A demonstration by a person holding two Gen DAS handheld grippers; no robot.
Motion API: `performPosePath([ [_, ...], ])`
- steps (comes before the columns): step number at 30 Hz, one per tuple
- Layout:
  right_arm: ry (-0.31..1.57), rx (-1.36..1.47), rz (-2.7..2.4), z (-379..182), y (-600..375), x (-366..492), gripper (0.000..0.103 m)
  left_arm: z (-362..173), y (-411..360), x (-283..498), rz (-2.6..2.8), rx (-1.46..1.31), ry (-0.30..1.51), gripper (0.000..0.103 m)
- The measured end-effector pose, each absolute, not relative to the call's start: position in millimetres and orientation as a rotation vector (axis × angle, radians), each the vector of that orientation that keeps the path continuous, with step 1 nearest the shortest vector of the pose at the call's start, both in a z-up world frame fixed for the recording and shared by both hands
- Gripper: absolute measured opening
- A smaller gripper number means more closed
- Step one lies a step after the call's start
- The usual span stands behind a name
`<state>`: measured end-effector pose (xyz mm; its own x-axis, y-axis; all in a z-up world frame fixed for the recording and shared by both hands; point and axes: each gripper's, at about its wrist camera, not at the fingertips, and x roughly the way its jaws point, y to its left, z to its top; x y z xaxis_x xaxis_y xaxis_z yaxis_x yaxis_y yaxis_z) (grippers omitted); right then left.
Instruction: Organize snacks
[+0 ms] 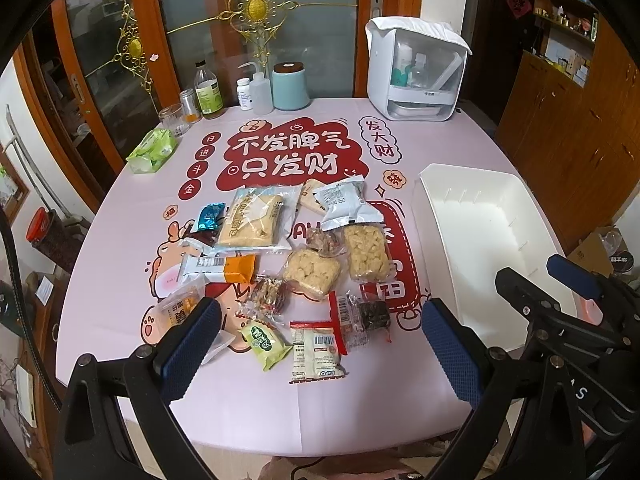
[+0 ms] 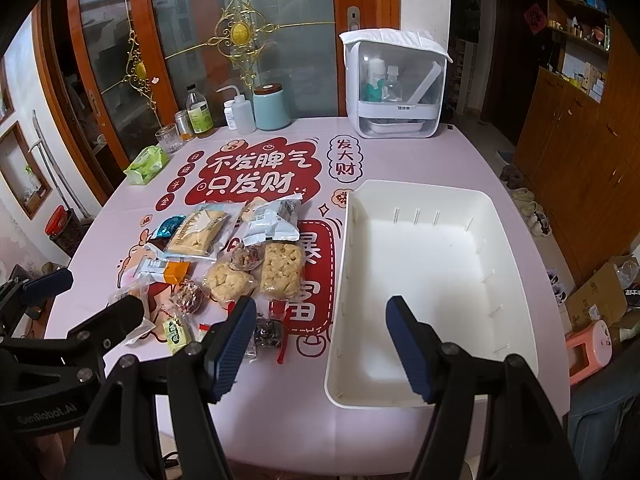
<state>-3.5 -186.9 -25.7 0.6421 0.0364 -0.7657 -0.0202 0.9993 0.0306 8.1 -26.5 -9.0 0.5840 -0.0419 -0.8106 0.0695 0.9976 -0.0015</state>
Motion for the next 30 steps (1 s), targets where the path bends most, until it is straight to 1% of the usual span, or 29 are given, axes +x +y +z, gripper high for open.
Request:
performPosePath([
  [16,0.877,0.019,0.039,-23.7,-179.8,-4.5,0.068,-9.9,-20.2,1.8,-0.059,0.033,0.950,0.100],
  [30,0.888,0.029,0.003,-21.4,-160.3,6.1,0.068,-8.8,-4.2,16.8,-0.073,0.040,0.954,0.100],
])
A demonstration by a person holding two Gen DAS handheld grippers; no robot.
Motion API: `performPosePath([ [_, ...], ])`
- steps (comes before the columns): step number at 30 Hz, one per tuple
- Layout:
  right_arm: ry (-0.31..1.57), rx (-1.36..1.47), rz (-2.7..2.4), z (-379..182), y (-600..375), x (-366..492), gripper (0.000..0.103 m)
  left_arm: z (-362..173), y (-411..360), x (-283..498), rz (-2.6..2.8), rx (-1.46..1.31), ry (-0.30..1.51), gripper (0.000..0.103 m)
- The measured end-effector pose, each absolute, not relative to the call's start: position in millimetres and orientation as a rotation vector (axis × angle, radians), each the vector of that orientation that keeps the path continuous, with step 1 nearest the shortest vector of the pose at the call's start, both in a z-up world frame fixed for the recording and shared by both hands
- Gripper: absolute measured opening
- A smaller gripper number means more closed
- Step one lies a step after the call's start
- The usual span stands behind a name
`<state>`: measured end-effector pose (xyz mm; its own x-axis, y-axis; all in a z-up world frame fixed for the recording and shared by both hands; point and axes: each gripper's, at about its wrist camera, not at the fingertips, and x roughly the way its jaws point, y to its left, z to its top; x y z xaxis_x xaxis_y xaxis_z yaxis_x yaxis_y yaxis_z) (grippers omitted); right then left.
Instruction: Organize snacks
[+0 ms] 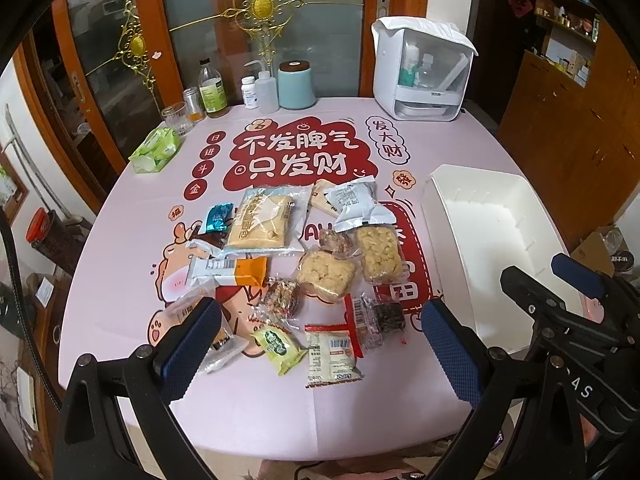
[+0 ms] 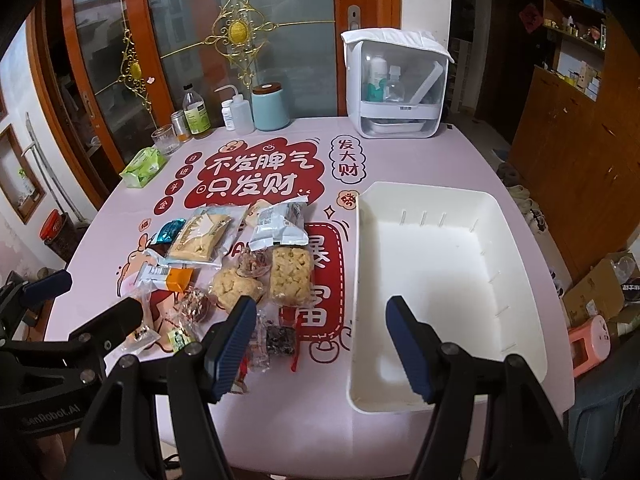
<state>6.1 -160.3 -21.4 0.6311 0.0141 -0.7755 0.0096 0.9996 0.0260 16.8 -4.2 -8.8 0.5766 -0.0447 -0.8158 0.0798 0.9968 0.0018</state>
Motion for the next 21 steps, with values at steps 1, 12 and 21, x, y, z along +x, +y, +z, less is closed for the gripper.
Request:
performPosePath([
  [1,0.889,0.030,0.002,-20.8,-157.6,7.0,0.068,-9.2,-1.3,19.1,-0.079,0.045,0.954,0.100],
  [12,0.957,0.054,-0.006,-26.5,-110.0,26.3,0.068,-9.4,55.2,43.8,-0.107,0.050,0.989,0.100],
  [21,1.168,0.121,0.008,-80.6,-79.4,43.8,0.068,-43.2,119.4,63.2,-0.171,0.152,1.033,0.100],
])
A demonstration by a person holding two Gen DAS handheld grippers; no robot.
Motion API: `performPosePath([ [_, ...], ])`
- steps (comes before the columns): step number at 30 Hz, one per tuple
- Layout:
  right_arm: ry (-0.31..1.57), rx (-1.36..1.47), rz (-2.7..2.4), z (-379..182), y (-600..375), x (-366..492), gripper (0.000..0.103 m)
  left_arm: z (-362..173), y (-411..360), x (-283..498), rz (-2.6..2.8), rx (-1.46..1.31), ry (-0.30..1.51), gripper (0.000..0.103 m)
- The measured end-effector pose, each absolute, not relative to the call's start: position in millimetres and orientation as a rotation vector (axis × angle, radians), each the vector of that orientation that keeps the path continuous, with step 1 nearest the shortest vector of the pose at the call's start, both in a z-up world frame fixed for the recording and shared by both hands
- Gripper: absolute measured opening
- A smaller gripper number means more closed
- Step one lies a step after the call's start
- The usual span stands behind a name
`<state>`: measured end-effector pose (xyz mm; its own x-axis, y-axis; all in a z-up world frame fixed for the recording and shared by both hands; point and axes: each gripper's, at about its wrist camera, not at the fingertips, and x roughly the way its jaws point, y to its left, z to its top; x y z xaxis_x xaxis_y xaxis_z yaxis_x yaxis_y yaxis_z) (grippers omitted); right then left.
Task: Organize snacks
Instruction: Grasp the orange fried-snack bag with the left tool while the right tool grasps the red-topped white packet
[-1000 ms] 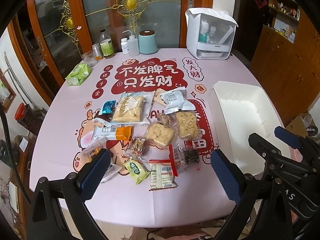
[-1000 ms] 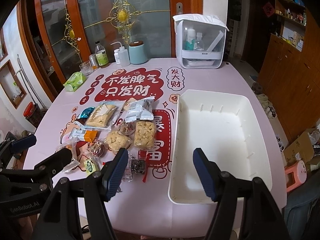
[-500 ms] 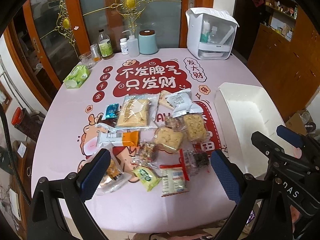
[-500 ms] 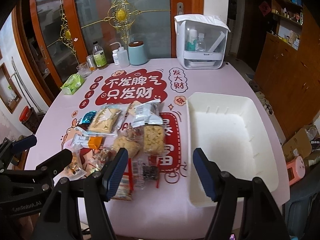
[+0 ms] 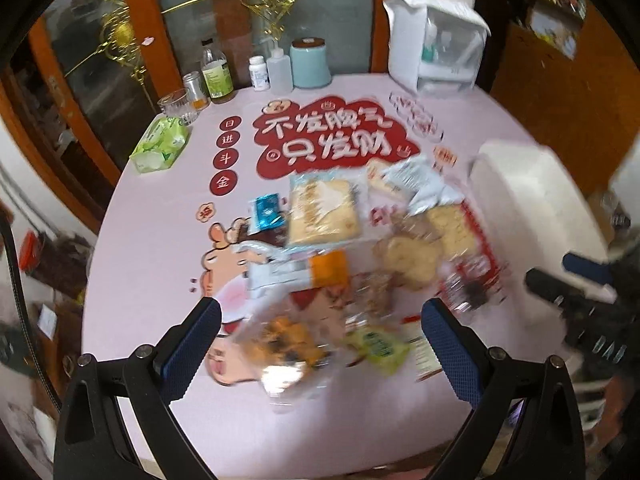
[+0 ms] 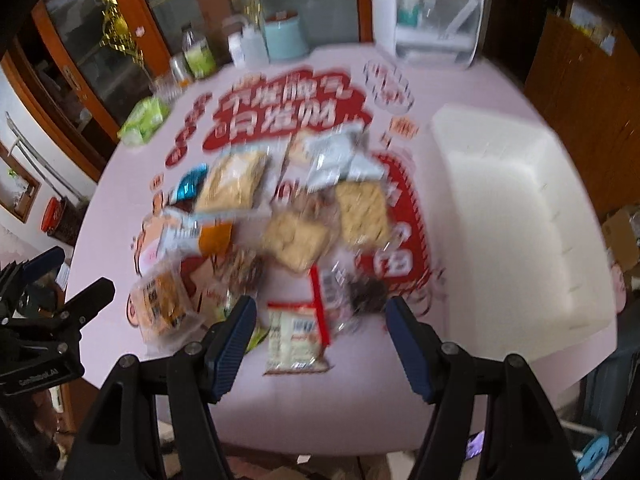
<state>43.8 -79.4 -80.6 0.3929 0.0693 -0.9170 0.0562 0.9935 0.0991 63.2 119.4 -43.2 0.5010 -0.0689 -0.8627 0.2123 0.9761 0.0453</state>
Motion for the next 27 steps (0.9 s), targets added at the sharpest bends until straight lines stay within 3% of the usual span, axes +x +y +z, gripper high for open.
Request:
performPosePath([
  [11,1.355,0.228,-0.032,-166.1,-63.6,48.1,0.068,-142.0,169.9,70.5,-0.289,0.308,1.214,0.100],
  [21,1.449,0.275,-0.017,-216.7,-56.6,53.0,0.070,-177.8,191.7,88.6,-0.378,0.166,1.343,0.100],
  [27,1.425,0.174,0.013,-218.3,-43.0,56.9,0.070,-187.1,196.3,109.6,-0.473,0.097,1.386,0.100],
])
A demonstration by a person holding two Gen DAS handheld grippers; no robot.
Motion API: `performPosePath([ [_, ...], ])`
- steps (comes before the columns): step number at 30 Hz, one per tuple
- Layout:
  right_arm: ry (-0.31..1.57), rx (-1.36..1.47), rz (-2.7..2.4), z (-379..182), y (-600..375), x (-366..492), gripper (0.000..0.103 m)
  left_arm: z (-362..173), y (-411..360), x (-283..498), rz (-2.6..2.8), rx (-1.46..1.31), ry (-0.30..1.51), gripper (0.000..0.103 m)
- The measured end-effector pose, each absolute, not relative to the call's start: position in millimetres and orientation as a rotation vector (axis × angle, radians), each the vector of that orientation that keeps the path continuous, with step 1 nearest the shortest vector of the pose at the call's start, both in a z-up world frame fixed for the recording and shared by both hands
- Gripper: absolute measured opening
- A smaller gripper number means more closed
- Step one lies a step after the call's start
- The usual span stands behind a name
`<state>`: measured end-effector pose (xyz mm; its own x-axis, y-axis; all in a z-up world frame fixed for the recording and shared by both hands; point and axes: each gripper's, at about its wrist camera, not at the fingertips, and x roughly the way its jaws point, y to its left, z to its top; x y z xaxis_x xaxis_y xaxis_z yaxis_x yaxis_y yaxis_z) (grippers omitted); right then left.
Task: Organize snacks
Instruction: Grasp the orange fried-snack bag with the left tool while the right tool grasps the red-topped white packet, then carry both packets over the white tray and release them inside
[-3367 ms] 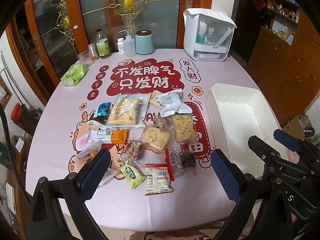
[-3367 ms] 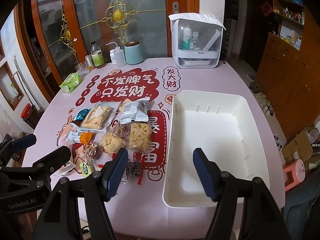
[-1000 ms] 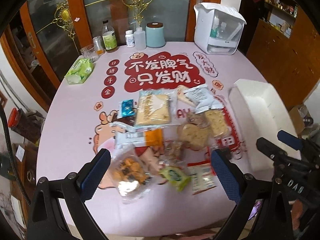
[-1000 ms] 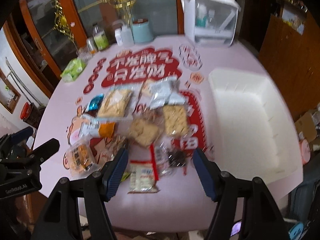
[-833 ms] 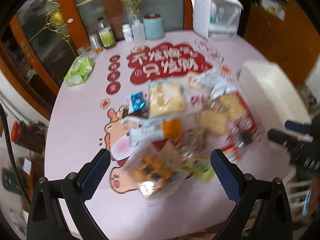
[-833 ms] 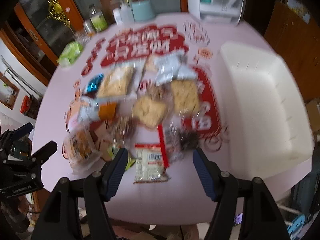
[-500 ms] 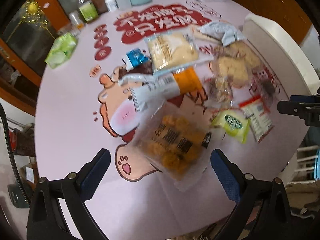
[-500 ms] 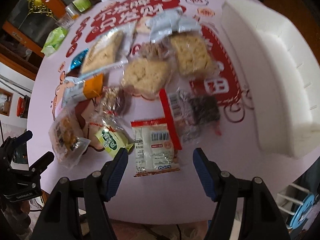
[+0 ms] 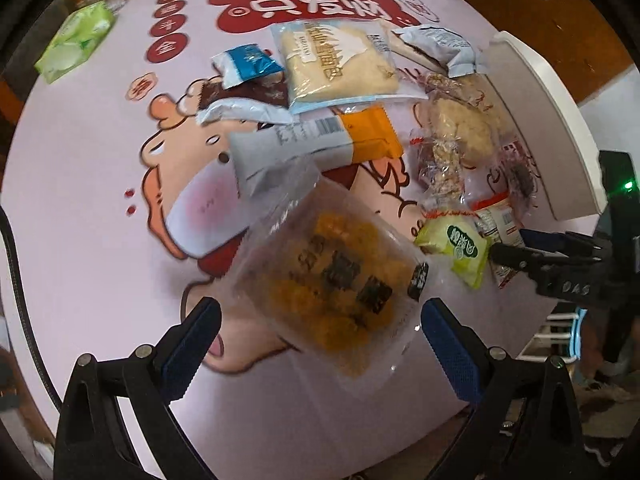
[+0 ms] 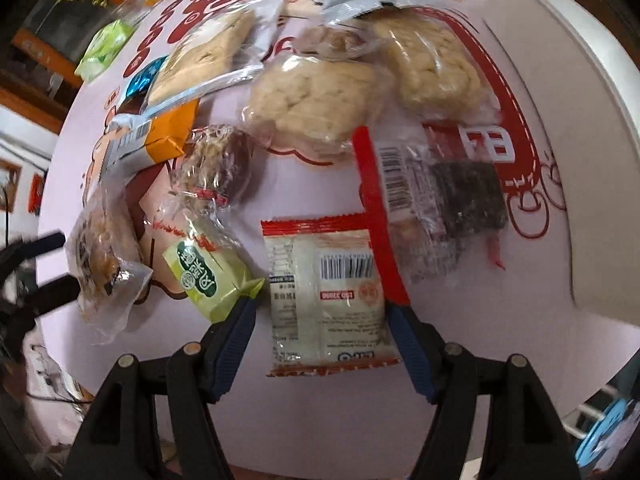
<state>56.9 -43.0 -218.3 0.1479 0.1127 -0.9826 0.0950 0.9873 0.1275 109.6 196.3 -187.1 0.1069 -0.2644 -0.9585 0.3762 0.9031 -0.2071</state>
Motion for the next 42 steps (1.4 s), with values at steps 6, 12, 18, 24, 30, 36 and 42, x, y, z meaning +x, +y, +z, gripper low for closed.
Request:
performPosePath([
  [6,1.422,0.119,0.028,-222.8,-34.8,57.8,0.068,-194.4,180.0,125.9,-0.582,0.236,1.443,0.100],
  [12,1.425,0.091,0.042,-224.2,-40.4,52.2,0.064,-201.7,153.6,117.6,-0.647,0.421,1.420,0.100],
  [18,1.412,0.016,0.036,-223.6,-25.7,48.1,0.061,-215.7,133.4,115.9,-0.641,0.501,1.427,0.103],
  [24,1.384,-0.036,0.049,-223.8,-16.6,47.3,0.048,-227.0,110.7,117.7,-0.611,0.539,1.426,0.103],
  [30,1.401,0.067,0.074,-221.2,-26.1,51.0,0.047,-229.0,94.0,93.9,-0.549,0.578,1.381,0.100],
  [36,1.378,0.062,0.091,-202.0,-29.2,47.7,0.047,-220.9,92.4,83.5,-0.517,0.506,1.367,0.083],
  [42,1.319,0.043,0.088,-170.8,-27.8,41.6,0.047,-199.4,91.1,74.2,-0.542,0.468,1.361,0.077],
])
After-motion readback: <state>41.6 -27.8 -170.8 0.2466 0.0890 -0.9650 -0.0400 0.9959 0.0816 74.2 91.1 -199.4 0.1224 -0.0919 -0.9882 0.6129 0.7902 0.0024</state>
